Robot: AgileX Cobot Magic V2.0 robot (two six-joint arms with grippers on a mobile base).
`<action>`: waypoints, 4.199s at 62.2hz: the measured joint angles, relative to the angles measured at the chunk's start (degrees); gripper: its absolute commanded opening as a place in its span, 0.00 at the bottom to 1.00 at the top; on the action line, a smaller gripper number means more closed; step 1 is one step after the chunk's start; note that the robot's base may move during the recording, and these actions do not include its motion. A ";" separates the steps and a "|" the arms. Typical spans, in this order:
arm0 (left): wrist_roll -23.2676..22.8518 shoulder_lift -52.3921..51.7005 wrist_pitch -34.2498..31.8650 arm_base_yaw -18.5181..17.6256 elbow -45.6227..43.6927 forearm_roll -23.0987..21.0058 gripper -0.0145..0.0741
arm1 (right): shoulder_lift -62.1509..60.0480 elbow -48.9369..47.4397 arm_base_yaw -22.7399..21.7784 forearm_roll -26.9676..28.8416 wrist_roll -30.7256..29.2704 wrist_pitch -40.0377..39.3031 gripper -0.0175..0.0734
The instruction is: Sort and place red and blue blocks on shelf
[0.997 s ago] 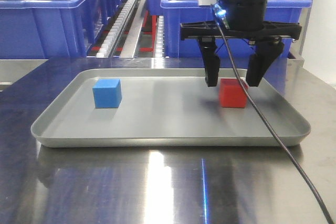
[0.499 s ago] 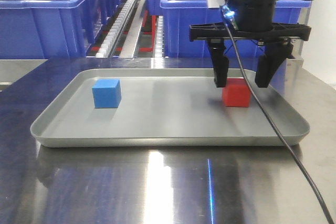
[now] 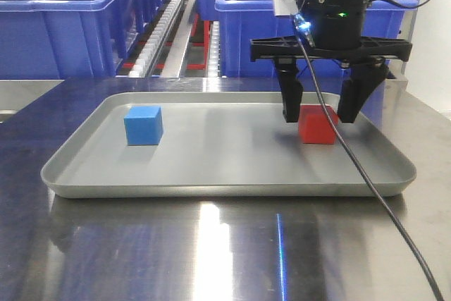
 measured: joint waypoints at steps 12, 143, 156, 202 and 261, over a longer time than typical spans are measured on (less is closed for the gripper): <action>0.00 0.00 0.00 0.00 0.00 0.00 0.30 | 1.60 0.00 0.09 0.00 0.00 -0.11 0.77; 0.00 0.00 0.00 0.00 0.00 0.00 0.30 | -59.48 58.51 -17.97 7.58 -28.30 -55.30 0.25; 0.00 0.00 0.00 0.00 0.00 0.00 0.30 | -70.45 64.21 -17.97 7.58 -28.30 -55.51 0.25; 0.00 0.00 0.00 0.00 0.00 0.00 0.30 | -95.90 67.97 -17.97 7.58 -28.30 -55.74 0.25; 0.00 0.00 0.00 0.00 0.00 0.00 0.30 | -95.90 67.97 -17.97 7.58 -28.30 -55.74 0.25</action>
